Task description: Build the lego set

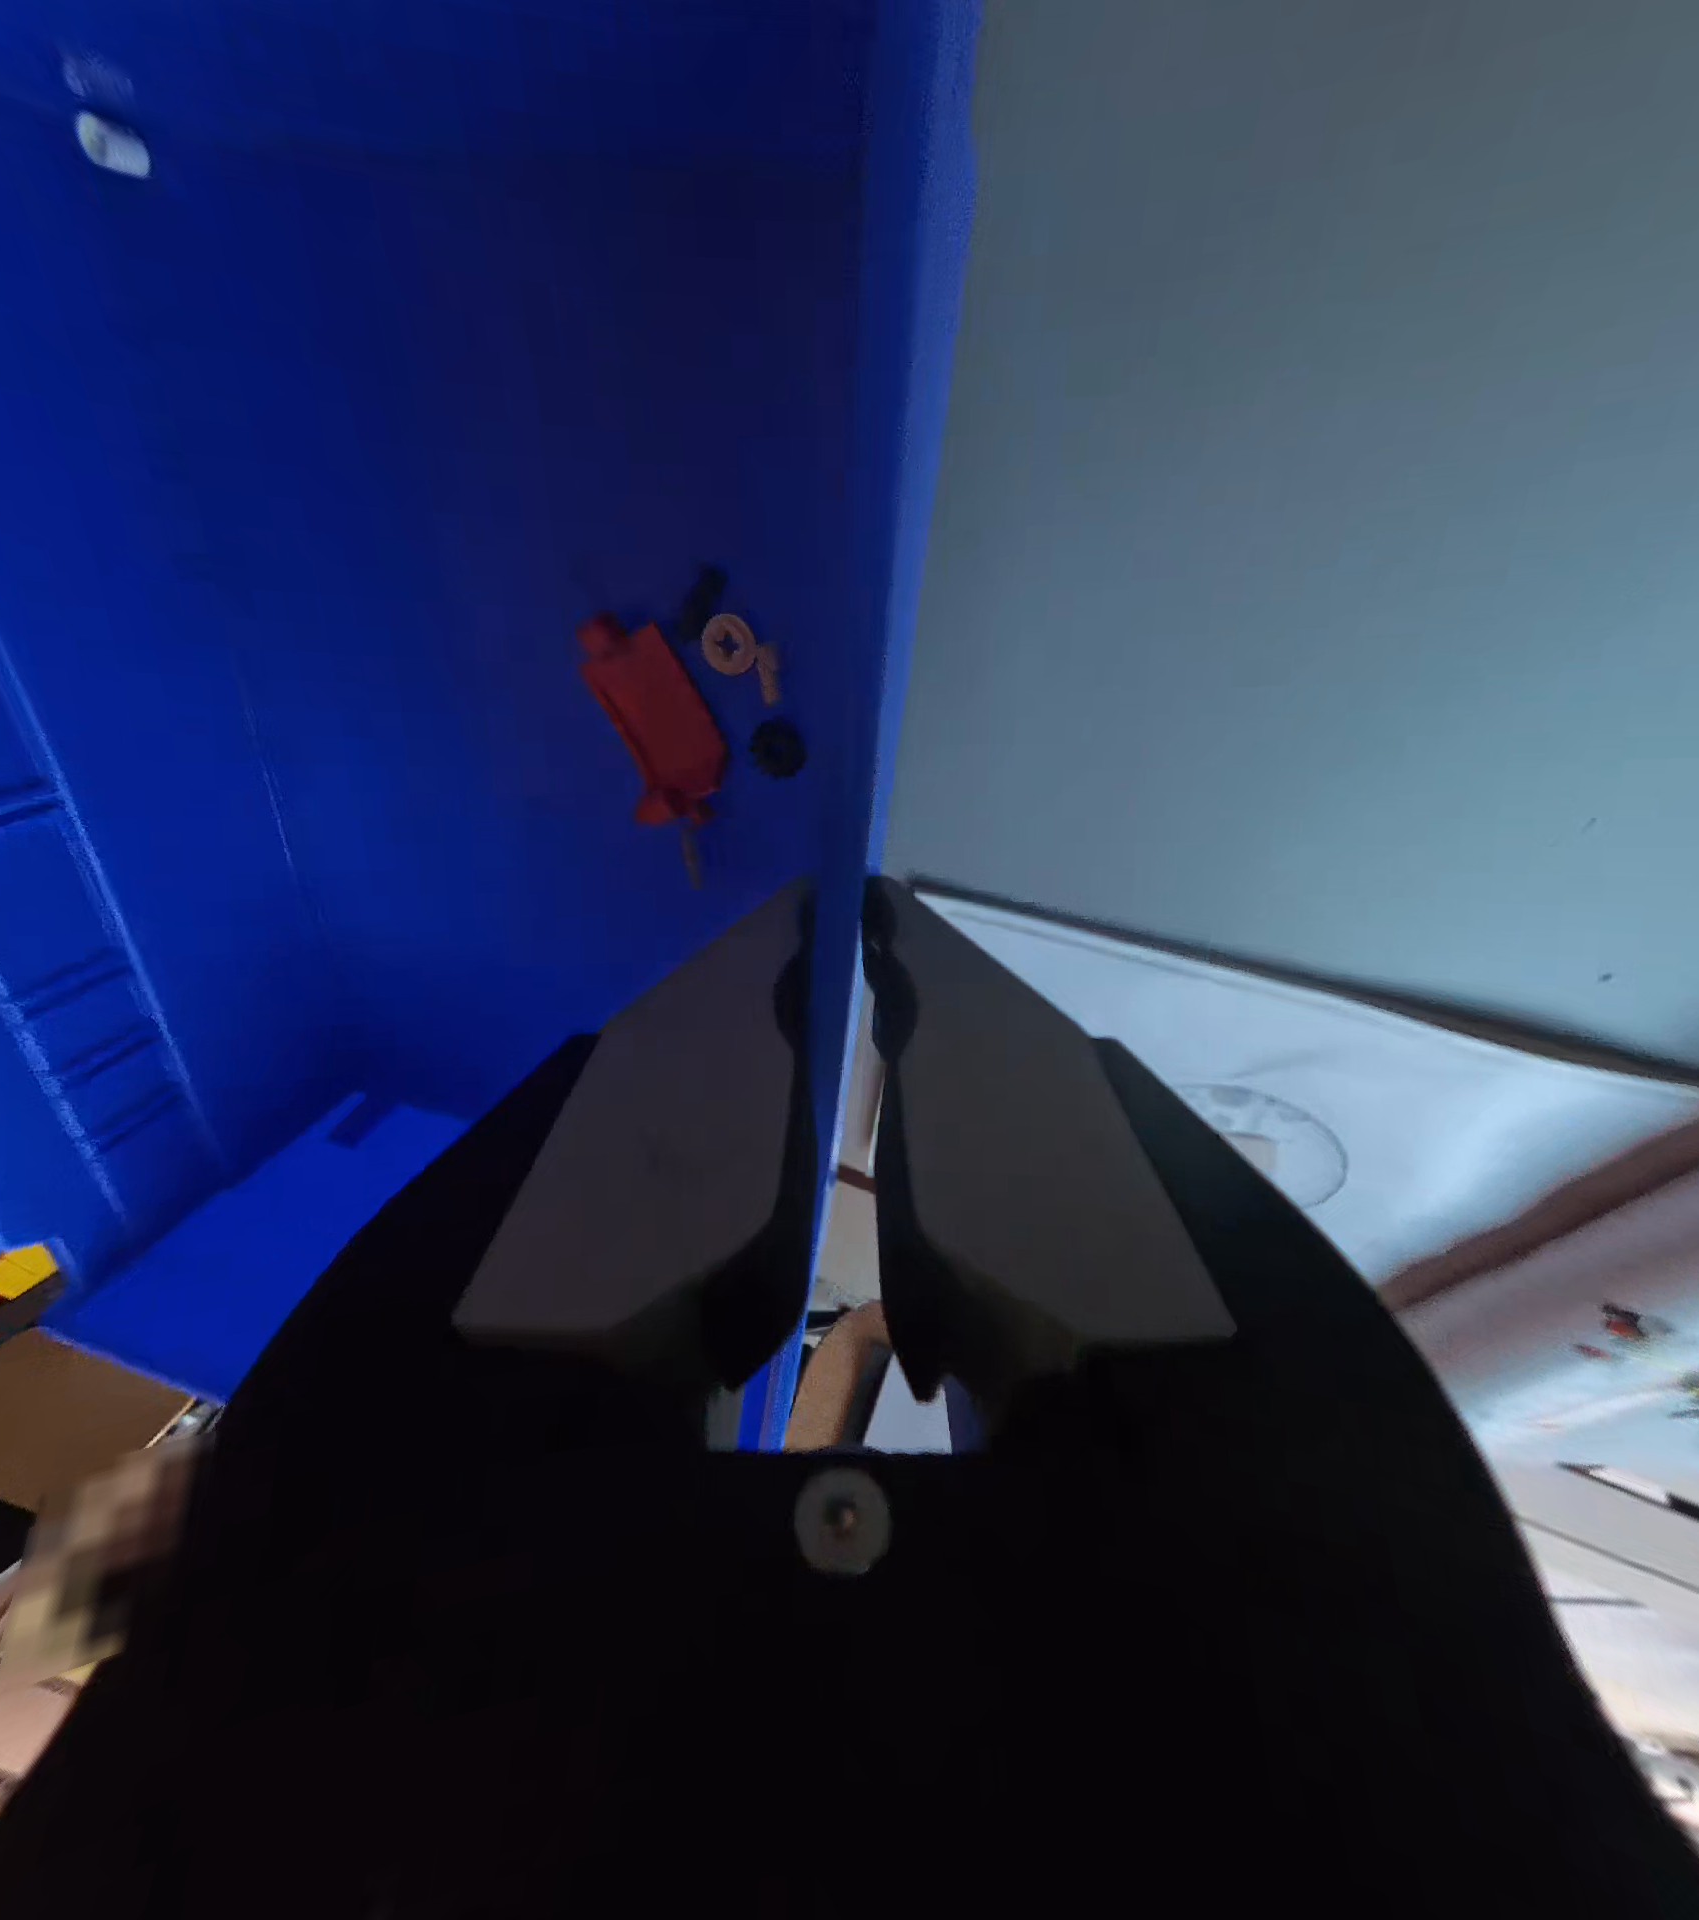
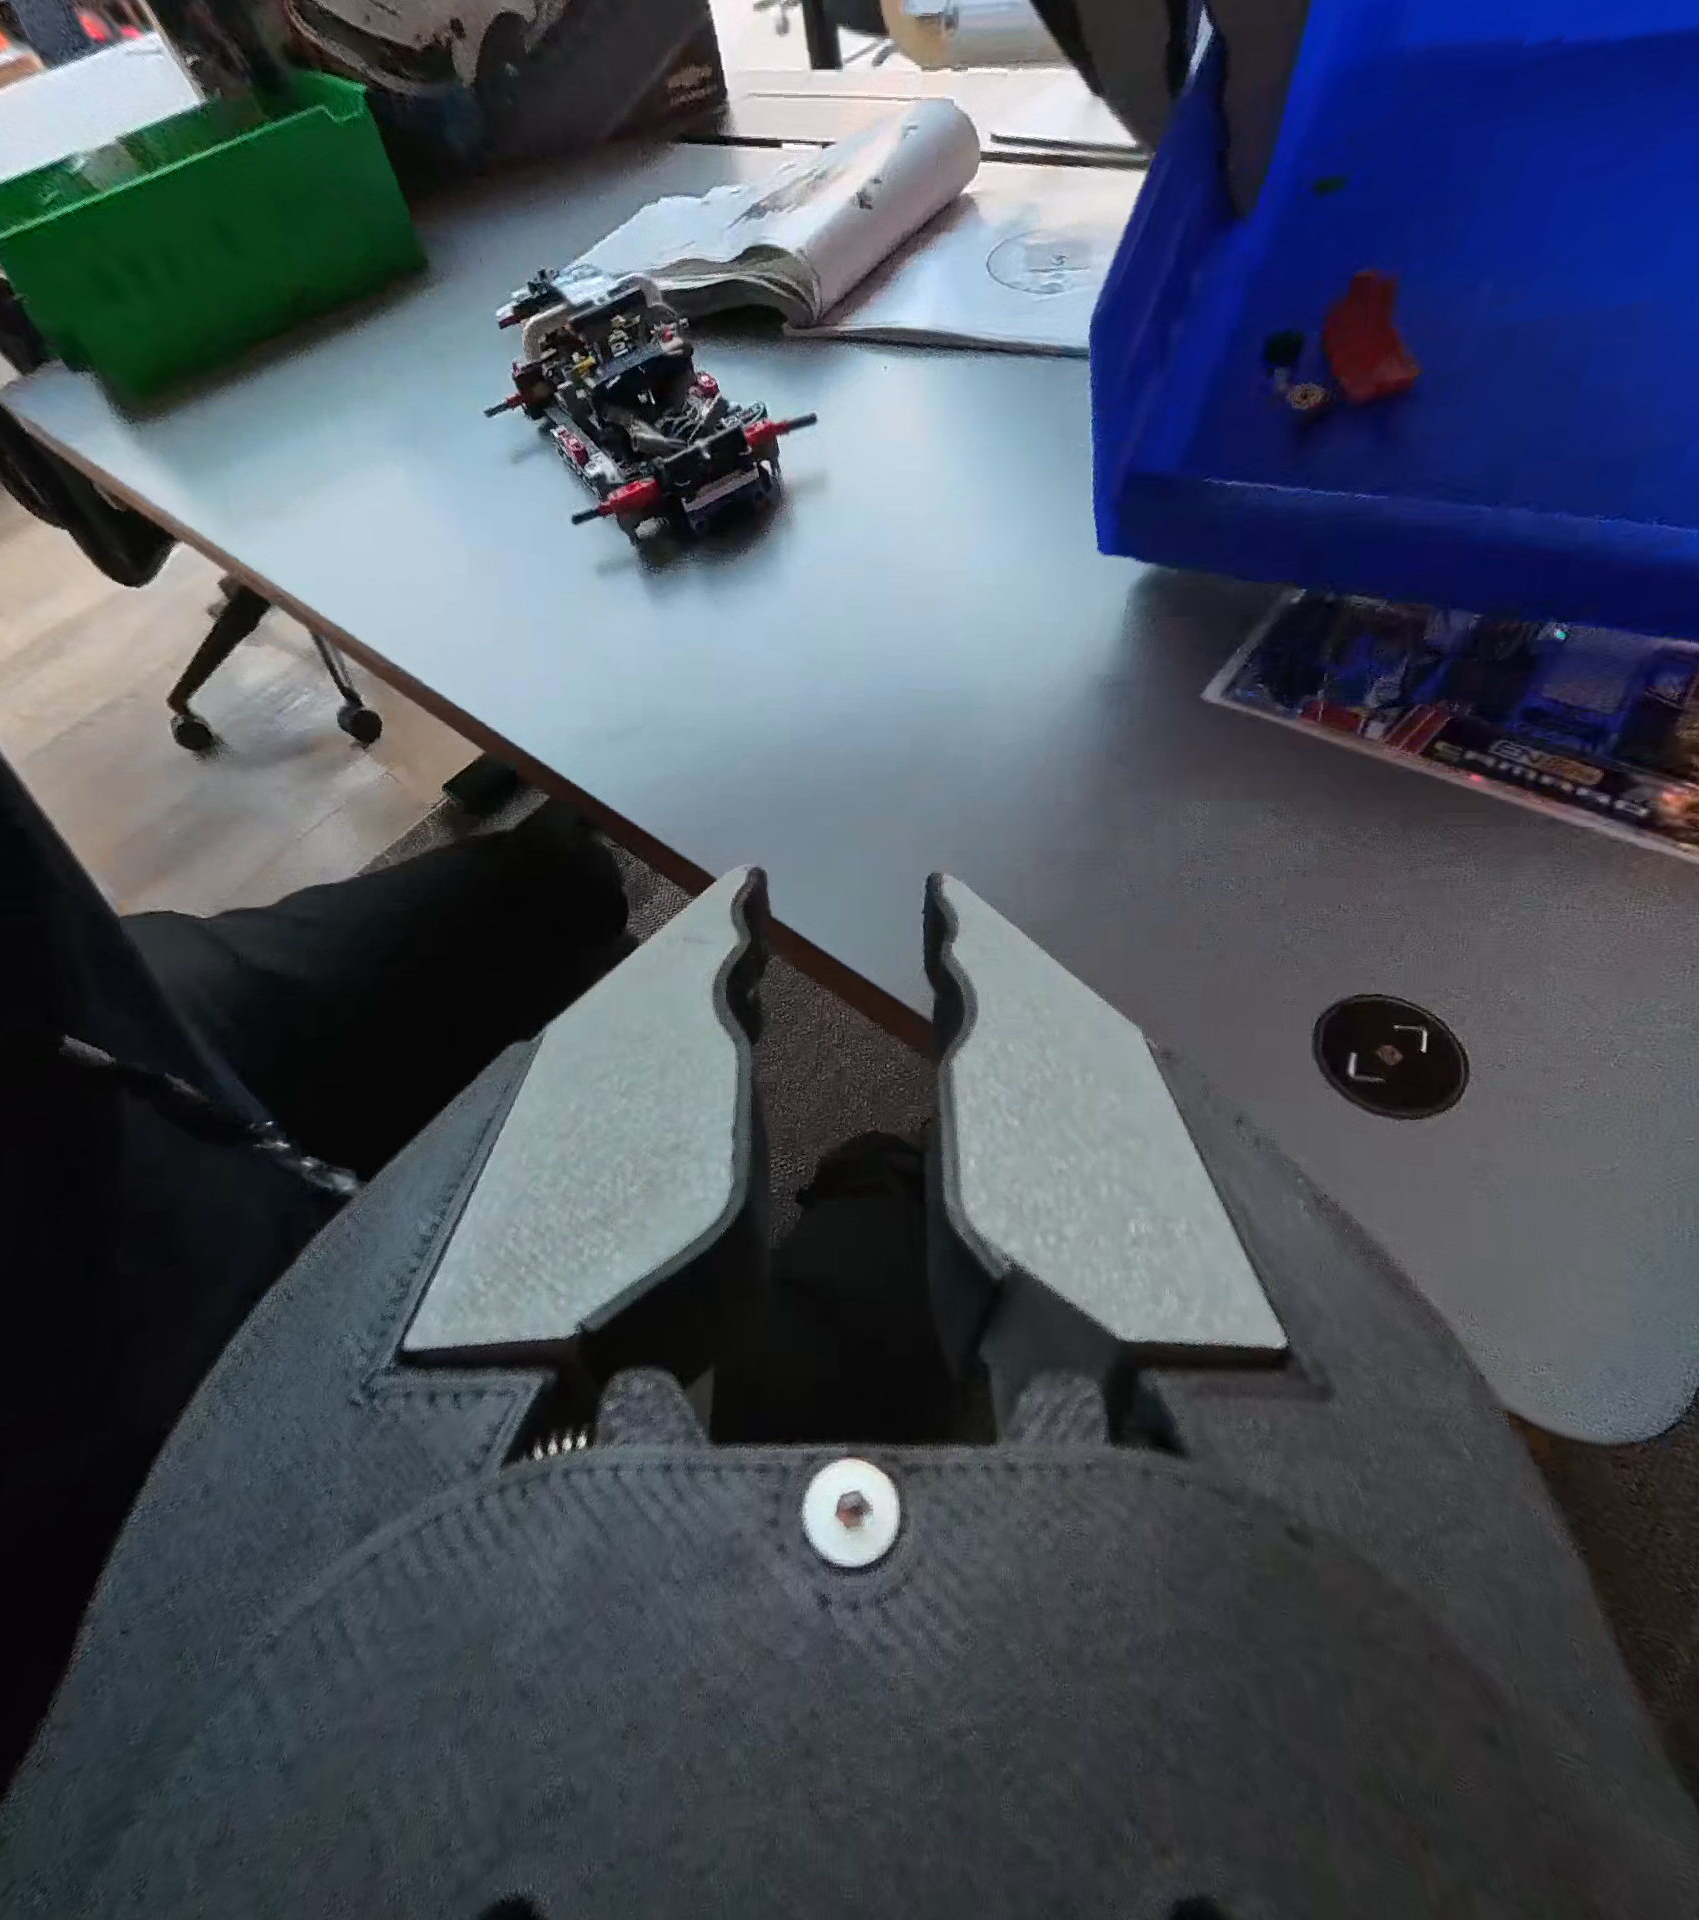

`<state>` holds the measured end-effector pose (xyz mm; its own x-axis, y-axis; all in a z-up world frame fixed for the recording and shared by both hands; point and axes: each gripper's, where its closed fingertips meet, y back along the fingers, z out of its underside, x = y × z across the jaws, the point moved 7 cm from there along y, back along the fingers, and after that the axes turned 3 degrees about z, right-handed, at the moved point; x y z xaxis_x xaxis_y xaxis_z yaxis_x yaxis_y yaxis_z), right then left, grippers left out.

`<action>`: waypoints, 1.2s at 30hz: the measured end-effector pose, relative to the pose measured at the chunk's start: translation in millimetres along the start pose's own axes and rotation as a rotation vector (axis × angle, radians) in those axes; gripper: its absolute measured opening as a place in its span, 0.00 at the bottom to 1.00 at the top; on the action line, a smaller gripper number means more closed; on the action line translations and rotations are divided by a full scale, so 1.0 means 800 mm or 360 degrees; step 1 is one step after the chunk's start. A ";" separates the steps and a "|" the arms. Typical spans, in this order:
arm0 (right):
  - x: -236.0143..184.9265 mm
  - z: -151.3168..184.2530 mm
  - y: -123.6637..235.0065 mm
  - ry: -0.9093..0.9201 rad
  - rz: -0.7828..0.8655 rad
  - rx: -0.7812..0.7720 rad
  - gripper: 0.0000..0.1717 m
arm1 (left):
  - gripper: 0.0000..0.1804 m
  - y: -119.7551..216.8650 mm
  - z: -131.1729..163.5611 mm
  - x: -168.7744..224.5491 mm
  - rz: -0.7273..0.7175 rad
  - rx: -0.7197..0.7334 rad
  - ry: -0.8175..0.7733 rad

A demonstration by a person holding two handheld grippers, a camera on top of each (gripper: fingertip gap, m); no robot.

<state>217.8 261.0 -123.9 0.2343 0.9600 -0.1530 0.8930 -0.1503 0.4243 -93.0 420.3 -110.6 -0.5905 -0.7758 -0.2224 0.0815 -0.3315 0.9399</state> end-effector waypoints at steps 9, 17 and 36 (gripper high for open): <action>0.091 -0.044 -0.113 -0.0082 0.0263 -0.0261 0.37 | 0.03 -0.061 0.068 -0.012 -0.0044 -0.0204 0.0124; 0.176 -0.046 -0.229 -0.0107 0.0599 -0.0767 0.40 | 0.15 0.035 0.098 0.029 -0.0260 -0.0217 0.0708; 0.043 0.014 -0.109 -0.0213 0.0402 -0.0323 0.12 | 0.00 0.244 -0.291 0.342 -0.0660 0.1039 0.1928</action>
<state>152.8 304.8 -176.1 0.4983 0.8572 -0.1303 0.7088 -0.3162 0.6306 -51.5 18.7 -48.5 0.5815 -0.7667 -0.2720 -0.4961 -0.5992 0.6284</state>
